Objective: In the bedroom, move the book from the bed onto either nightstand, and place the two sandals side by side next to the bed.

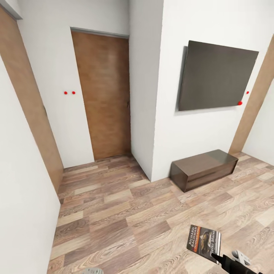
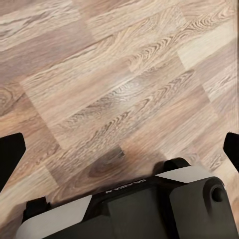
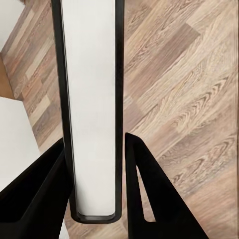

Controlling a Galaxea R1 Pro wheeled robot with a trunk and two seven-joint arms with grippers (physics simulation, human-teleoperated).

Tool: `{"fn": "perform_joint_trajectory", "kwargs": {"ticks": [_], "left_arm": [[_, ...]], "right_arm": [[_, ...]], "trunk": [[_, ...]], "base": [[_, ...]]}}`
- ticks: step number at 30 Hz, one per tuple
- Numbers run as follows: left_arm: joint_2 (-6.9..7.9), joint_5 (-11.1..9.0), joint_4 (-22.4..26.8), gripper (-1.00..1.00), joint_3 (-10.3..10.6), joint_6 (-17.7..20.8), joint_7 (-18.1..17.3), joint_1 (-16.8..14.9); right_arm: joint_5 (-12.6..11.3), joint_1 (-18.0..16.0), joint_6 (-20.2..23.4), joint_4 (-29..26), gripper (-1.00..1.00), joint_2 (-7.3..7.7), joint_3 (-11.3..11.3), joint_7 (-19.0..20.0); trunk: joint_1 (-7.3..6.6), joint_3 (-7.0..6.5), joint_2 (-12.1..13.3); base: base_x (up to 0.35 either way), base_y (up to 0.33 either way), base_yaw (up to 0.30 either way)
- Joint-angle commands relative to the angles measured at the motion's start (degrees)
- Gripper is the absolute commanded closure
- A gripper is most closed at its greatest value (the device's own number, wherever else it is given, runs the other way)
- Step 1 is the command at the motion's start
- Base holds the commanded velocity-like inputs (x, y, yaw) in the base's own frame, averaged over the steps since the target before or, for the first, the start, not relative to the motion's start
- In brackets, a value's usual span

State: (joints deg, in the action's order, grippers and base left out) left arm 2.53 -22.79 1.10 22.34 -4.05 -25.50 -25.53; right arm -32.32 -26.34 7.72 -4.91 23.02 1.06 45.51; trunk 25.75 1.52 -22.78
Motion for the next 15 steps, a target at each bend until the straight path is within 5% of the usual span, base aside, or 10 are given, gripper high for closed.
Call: {"fn": "perform_joint_trajectory", "kwargs": {"ticks": [1,15], "left_arm": [[0.02,-0.41,-0.04,-1.0,0.49,-0.25,-0.17,-0.04],[0.02,-0.41,-0.04,-1.0,0.51,-0.25,-0.19,-0.04]], "right_arm": [[-0.48,-0.06,0.63,-0.02,1.0,0.01,0.35,0.19],[-0.51,-0.03,0.63,-0.02,1.0,0.01,0.35,0.19]], "trunk": [[0.04,0.13,-0.14],[0.04,0.13,-0.14]], "base": [[0.0,0.0,-0.255],[0.0,0.0,-0.249]]}}
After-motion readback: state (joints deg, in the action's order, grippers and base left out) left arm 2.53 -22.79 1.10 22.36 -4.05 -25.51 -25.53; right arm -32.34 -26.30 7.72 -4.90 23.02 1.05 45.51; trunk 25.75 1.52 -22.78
